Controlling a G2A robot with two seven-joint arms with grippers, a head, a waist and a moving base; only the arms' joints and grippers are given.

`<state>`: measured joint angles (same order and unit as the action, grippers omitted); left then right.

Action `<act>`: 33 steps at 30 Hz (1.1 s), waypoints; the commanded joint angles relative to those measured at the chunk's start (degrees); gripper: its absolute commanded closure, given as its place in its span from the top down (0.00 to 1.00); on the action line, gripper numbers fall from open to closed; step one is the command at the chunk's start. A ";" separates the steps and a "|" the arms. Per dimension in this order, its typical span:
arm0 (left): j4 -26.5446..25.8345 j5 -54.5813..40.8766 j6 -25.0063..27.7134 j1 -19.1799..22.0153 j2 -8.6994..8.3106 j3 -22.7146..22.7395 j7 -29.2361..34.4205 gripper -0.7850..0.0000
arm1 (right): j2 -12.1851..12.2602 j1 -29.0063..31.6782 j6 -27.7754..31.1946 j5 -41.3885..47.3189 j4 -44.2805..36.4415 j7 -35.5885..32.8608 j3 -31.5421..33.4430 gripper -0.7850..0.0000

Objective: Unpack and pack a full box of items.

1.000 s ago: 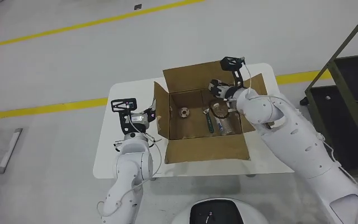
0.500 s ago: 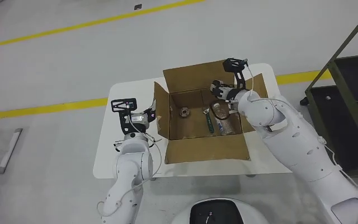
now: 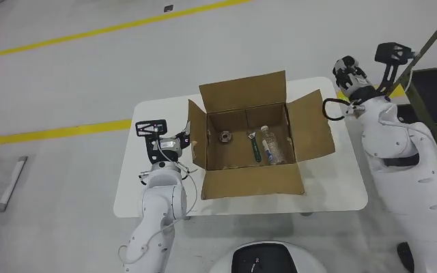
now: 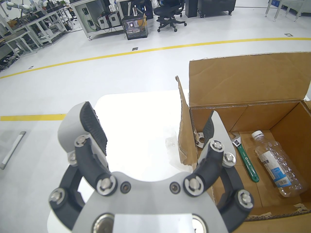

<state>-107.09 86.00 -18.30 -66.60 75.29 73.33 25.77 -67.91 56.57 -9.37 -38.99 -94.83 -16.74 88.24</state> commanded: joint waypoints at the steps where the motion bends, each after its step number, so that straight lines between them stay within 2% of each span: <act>1: 0.00 0.00 0.00 0.00 0.00 0.00 0.00 1.00 | 0.52 3.12 -0.44 -0.94 -0.26 -0.85 4.49 0.00; 5: 0.00 0.00 0.00 0.00 0.00 0.00 0.00 1.00 | 1.15 8.56 0.42 -1.74 0.90 -2.02 9.38 0.00; 10: 0.00 0.00 0.00 0.00 0.00 0.00 0.00 1.00 | 0.52 11.72 1.30 2.08 5.23 -0.02 7.08 0.00; 13: 0.00 0.00 0.00 0.00 0.00 0.00 0.00 1.00 | -0.02 10.38 2.97 1.52 7.69 0.77 2.47 0.00; 20: 0.00 0.00 0.00 0.00 0.00 0.00 0.00 1.00 | -1.29 2.95 9.77 1.67 12.41 -0.75 -7.32 0.00; 27: 0.00 0.00 0.00 0.00 0.00 0.00 0.00 1.00 | -1.51 -0.53 18.34 2.28 12.08 -7.38 -11.45 0.00; 33: 0.00 0.00 0.00 0.00 0.00 0.00 0.00 1.00 | -1.48 -1.62 21.86 2.11 11.10 -11.66 -13.45 0.00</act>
<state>-107.09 86.00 -18.30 -66.60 75.29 73.33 25.77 -69.36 55.07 12.01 -37.13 -83.62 -27.84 75.17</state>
